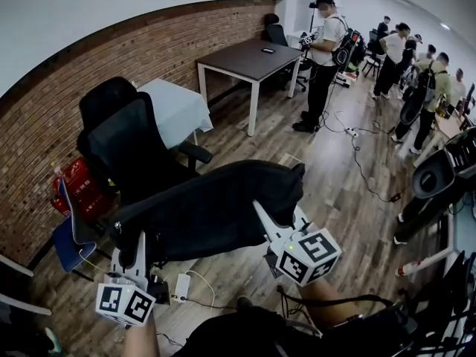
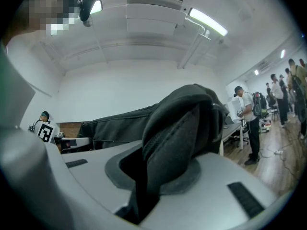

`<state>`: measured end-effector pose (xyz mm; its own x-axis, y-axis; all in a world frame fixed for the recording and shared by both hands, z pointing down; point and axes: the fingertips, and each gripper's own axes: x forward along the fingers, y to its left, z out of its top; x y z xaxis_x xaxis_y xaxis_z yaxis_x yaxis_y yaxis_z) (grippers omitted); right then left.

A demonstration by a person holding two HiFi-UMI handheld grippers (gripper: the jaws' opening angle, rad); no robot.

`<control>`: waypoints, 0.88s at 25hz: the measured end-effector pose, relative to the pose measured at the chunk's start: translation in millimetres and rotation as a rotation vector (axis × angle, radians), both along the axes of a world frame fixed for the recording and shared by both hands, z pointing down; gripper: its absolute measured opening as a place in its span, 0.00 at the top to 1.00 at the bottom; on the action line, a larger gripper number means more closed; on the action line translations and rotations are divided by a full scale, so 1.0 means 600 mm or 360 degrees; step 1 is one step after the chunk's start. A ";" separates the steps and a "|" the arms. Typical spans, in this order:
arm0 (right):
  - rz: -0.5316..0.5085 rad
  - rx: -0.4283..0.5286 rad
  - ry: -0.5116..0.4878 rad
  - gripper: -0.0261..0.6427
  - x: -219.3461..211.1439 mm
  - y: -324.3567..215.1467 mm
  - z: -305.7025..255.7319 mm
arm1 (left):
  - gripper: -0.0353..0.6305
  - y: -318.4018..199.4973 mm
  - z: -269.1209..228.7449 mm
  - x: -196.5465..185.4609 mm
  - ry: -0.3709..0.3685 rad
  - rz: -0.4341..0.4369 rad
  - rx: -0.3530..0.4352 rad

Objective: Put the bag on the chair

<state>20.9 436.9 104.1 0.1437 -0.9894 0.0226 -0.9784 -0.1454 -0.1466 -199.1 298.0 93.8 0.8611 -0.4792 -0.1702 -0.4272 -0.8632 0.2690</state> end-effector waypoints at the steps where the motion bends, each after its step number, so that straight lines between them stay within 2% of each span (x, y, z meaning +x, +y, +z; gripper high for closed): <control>1: -0.0006 0.0005 0.0005 0.86 0.013 -0.006 0.000 | 0.87 -0.005 0.001 0.012 0.0001 -0.0008 -0.0002; 11: -0.0126 0.0019 0.0024 0.86 0.126 0.010 -0.002 | 0.87 0.027 0.004 0.118 -0.0014 -0.0098 0.0007; 22: -0.0185 0.0014 -0.0048 0.86 0.164 -0.034 0.022 | 0.87 0.002 0.010 0.145 -0.0092 -0.0157 -0.0010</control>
